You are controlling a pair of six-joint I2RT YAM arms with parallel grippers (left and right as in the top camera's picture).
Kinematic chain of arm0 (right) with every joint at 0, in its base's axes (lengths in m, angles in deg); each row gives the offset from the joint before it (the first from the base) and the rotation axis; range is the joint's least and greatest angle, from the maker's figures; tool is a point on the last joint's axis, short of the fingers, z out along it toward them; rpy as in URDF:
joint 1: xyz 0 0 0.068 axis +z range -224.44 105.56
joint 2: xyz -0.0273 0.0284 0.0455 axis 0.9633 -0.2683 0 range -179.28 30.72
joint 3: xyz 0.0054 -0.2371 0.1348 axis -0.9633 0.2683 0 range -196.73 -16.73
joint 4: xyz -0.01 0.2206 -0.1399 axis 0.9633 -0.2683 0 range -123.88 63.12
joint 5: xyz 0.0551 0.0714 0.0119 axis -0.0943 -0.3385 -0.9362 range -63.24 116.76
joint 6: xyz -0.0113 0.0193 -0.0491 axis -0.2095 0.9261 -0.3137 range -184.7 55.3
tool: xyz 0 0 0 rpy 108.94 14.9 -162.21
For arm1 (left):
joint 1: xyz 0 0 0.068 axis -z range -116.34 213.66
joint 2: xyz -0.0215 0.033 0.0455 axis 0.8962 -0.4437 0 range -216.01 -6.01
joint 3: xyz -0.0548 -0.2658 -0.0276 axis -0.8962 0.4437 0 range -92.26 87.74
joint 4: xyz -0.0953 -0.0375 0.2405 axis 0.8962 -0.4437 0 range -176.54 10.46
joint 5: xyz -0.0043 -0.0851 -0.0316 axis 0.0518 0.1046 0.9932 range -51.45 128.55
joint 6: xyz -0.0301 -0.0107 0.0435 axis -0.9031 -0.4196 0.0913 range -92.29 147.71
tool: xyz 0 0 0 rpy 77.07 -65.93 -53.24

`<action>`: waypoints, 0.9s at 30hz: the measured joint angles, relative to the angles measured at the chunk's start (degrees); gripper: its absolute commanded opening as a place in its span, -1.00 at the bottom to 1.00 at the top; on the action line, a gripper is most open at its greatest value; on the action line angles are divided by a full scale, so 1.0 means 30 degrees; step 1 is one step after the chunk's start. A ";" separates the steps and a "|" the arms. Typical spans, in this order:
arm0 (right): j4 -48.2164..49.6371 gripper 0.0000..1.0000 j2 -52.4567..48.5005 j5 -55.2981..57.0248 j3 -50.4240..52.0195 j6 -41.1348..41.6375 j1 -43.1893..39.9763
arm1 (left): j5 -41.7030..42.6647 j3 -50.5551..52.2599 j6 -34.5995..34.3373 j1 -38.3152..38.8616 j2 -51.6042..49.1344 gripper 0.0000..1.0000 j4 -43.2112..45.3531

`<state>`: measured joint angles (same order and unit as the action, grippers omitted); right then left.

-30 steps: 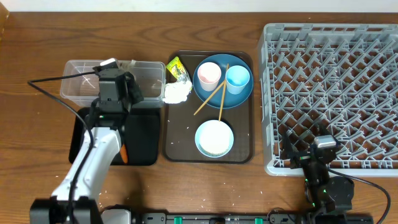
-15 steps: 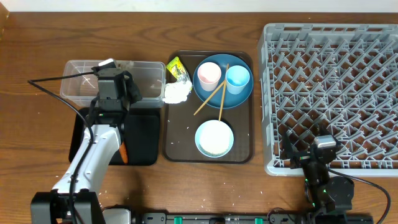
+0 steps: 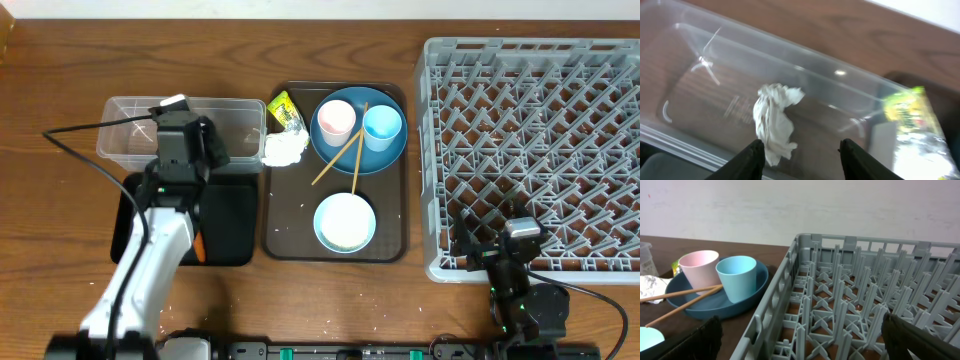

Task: Sort waste into correct bins and load items into the dishwasher rack
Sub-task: 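Carry the tissue left and drop it into the clear plastic bin, then reach the left gripper to the remaining white tissue by the wrapper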

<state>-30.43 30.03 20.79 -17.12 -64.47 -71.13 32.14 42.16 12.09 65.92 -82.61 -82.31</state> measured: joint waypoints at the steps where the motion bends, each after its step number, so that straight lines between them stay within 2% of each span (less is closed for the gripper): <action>1: 0.0000 0.99 0.0000 0.0000 0.0000 0.0000 0.0000 | 0.0000 0.0000 0.0255 0.0328 0.0517 -0.05 -0.0051; 7: 0.0000 0.98 0.0000 0.0000 0.0000 0.0000 0.0000 | 0.0007 0.0000 0.2135 0.3198 0.2732 -0.04 -0.0306; 15: 0.0000 0.98 0.0000 0.0000 0.0000 0.0000 0.0000 | 0.0015 -0.0022 0.3366 0.6404 0.2543 -0.04 -0.0488; 27: 0.0000 0.98 0.0000 0.0000 0.0000 0.0000 0.0000 | 0.0007 -0.0036 0.5209 0.7431 -0.0277 -0.05 -0.0517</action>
<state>-30.43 30.03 20.79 -17.12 -64.47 -71.13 32.16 42.05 27.72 88.22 -83.44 -83.86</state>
